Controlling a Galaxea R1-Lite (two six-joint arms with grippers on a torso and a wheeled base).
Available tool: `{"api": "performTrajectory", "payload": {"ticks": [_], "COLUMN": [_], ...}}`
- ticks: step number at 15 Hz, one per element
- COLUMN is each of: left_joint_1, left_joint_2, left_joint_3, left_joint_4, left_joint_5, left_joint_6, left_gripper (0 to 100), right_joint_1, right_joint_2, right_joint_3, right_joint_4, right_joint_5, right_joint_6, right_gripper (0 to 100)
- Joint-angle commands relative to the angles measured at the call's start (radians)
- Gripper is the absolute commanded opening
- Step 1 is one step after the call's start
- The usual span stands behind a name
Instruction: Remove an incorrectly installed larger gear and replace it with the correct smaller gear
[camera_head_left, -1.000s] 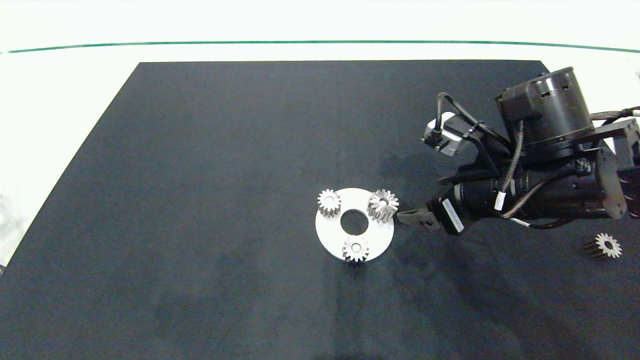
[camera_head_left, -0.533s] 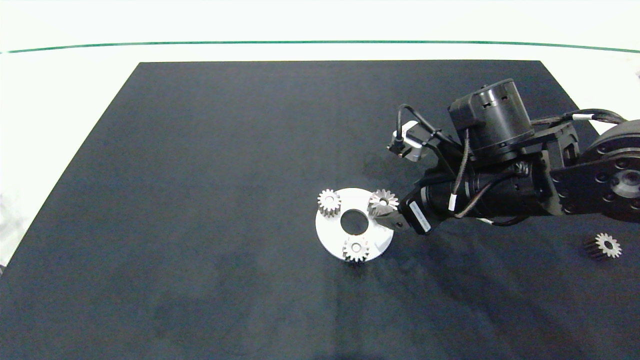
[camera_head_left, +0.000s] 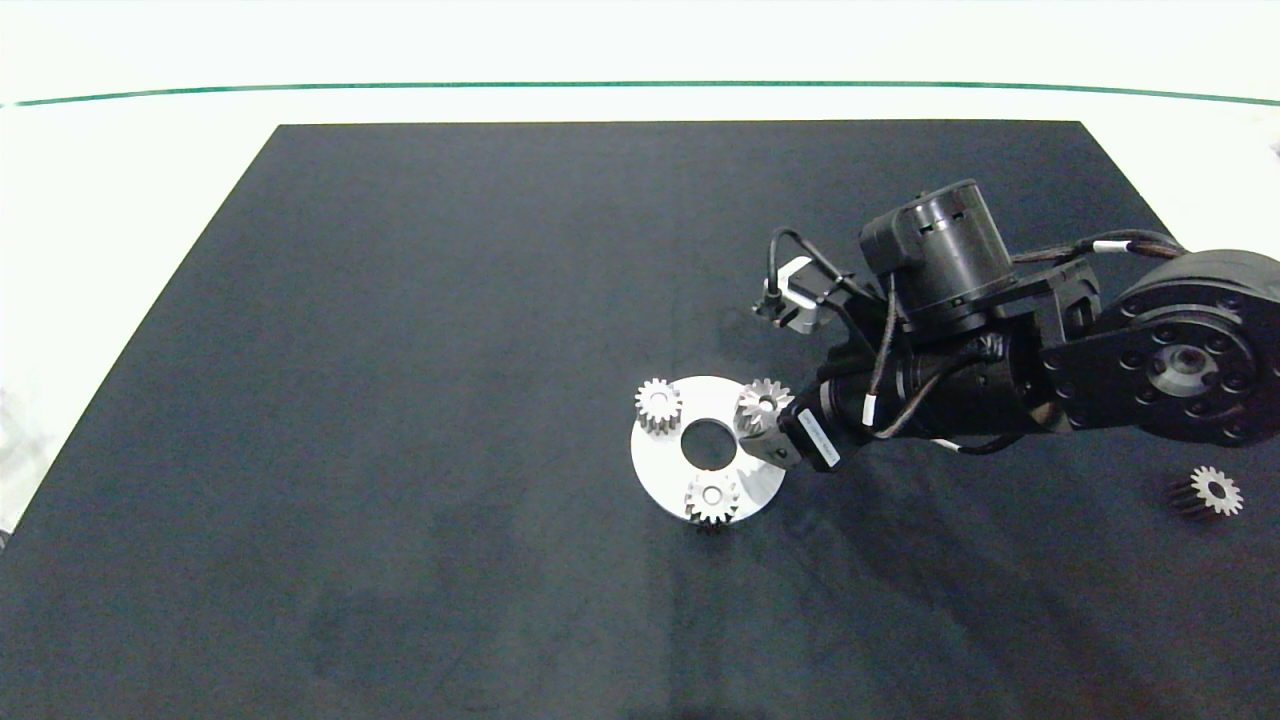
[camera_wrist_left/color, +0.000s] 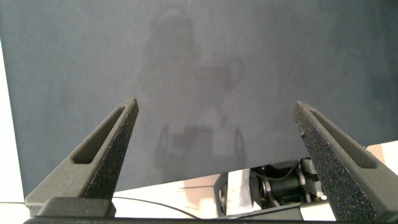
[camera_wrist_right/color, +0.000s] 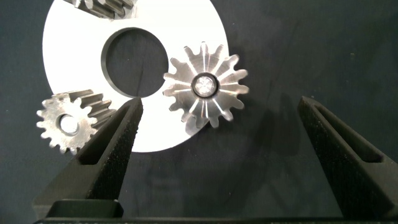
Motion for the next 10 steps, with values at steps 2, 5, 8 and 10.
{"api": "performTrajectory", "payload": {"ticks": [2,5,8,10], "left_joint_1": [0.000,0.000,0.000,0.000], "left_joint_2": [-0.002,-0.002,-0.002,-0.002], "left_joint_3": [-0.001,-0.001,-0.001,-0.001], "left_joint_4": [0.003,0.003,0.003,0.003], "left_joint_5": [0.000,0.000,0.000,0.000], "left_joint_6": [0.000,0.000,0.000,0.000], "left_gripper": [100,100,100,100], "right_joint_1": [0.000,0.000,0.000,0.002], "right_joint_2": [0.022,0.041,0.047,0.045], "right_joint_3": [-0.017,-0.029,-0.040,-0.038], "right_joint_4": [0.001,0.000,0.000,0.000], "right_joint_5": [0.000,0.000,0.000,0.000], "right_joint_6": [0.000,0.002,0.002,0.002], "right_gripper": [100,100,97,94]}}
